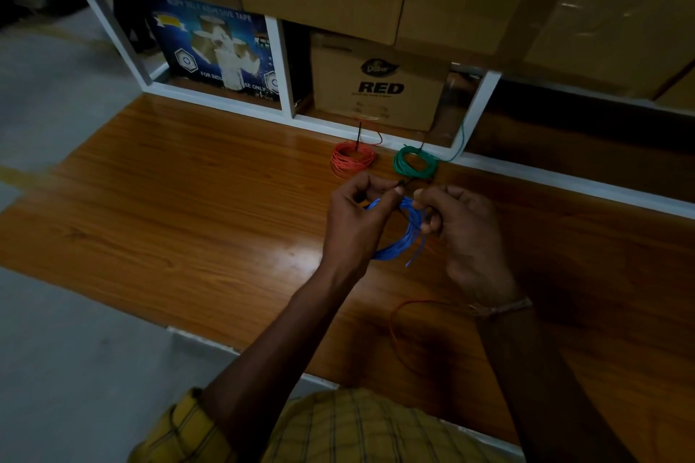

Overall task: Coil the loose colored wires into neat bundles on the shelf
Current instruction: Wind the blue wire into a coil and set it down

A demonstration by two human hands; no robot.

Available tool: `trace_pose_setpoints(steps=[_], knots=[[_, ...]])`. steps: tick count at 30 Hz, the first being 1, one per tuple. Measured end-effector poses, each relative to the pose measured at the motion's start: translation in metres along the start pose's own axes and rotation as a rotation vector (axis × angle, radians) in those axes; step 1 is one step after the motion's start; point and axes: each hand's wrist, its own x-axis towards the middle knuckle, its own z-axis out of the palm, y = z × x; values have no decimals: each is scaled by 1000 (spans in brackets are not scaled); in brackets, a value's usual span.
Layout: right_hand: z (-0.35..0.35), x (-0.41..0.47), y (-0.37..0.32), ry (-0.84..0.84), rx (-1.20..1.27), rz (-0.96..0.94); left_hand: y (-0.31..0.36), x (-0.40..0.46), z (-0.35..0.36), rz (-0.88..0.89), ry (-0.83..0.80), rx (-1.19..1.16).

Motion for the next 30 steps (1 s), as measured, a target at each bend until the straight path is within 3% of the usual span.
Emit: trace_pose_setpoints(steps=[10,22,30], knots=[[-1,0,5,-13,33,23,0,-3,0,81,-28,68],[-14,-6,1,-153,50,114,-2,1,-4,97,-27,114],[-18,0,8,-63,-35,-17,-2,-1,-4,124,-116,133]])
